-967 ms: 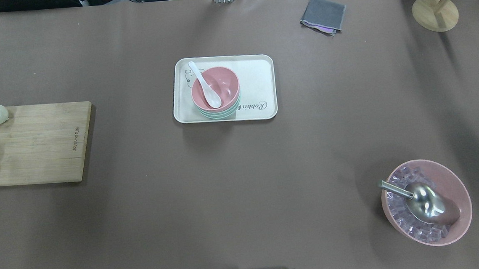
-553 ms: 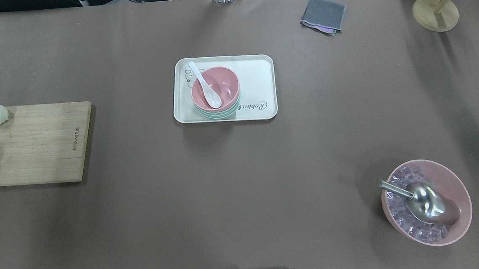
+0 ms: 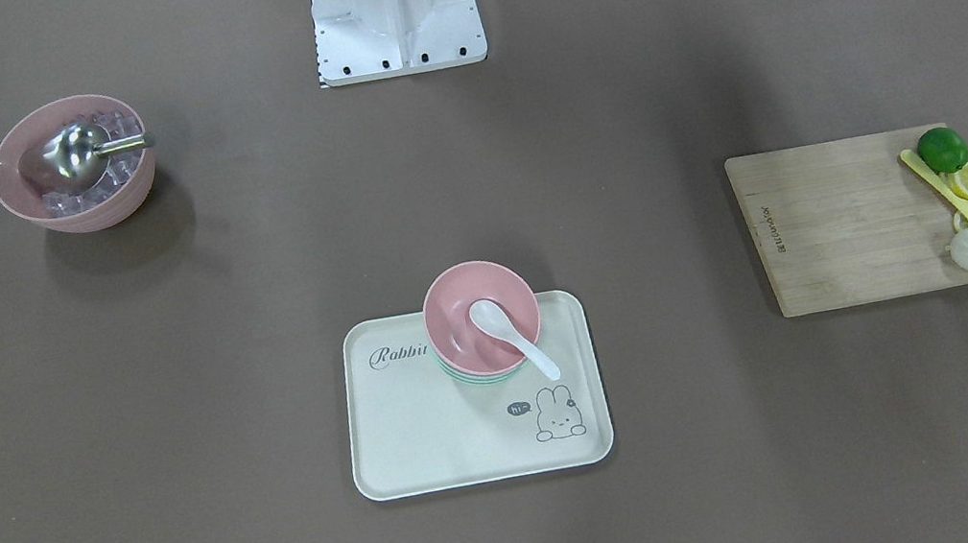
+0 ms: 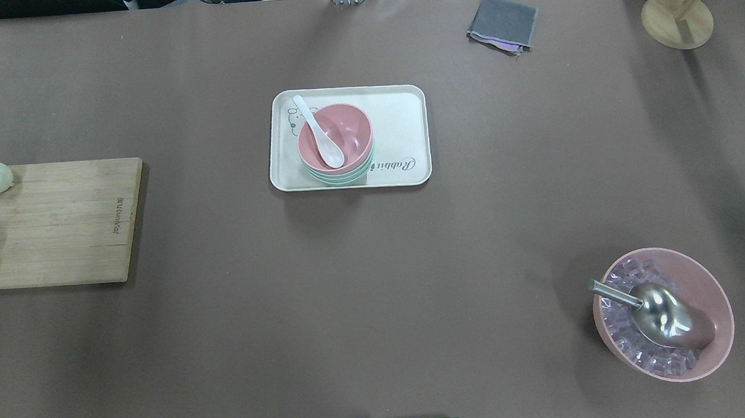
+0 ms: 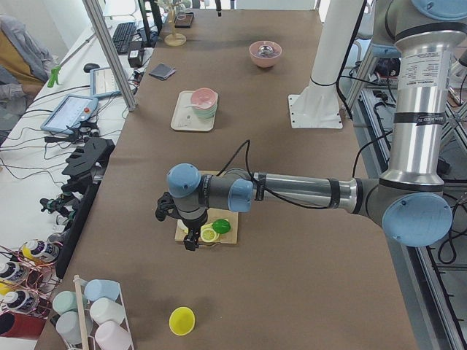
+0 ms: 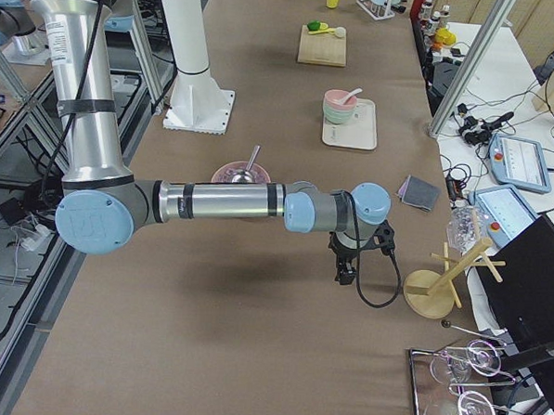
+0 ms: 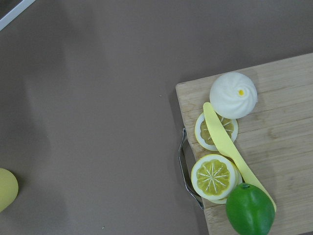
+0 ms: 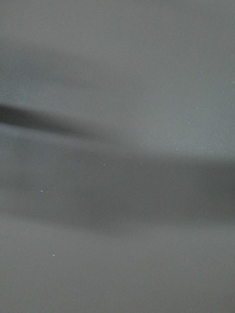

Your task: Stack pink bowl on green and place spoon

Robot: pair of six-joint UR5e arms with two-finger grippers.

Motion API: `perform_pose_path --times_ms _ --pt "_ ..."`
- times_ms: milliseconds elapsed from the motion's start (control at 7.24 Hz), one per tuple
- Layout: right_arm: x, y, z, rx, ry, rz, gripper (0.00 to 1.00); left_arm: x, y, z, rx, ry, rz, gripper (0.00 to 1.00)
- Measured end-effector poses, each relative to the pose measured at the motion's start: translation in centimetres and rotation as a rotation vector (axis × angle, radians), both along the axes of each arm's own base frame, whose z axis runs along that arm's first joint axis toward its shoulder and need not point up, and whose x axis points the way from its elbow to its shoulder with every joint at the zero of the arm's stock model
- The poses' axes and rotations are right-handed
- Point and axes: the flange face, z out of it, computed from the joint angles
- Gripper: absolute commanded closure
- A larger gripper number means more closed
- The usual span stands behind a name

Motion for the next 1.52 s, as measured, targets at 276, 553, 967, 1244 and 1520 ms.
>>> perform_pose_path --times_ms 276,553,967,1244,1520 --pt "0.0 0.0 -0.2 0.002 -0.002 0.001 0.0 -0.6 1.1 -0.6 -0.011 0.002 -0.009 0.02" --pt "0.1 0.1 -0.3 0.008 0.007 0.001 0.0 -1.5 3.0 -0.8 -0.005 0.001 -0.023 0.02" --pt "0.7 1.0 -0.1 0.006 0.008 0.01 0.0 -3.1 3.4 -0.5 -0.012 0.005 -0.055 0.02" --pt "1.4 1.8 -0.2 0.019 0.035 0.02 0.0 -3.1 3.4 -0.3 -0.016 0.004 -0.057 0.02" --pt "2.2 2.0 -0.3 0.036 0.092 0.031 0.0 -3.1 3.3 -0.3 -0.022 0.004 -0.061 0.02"
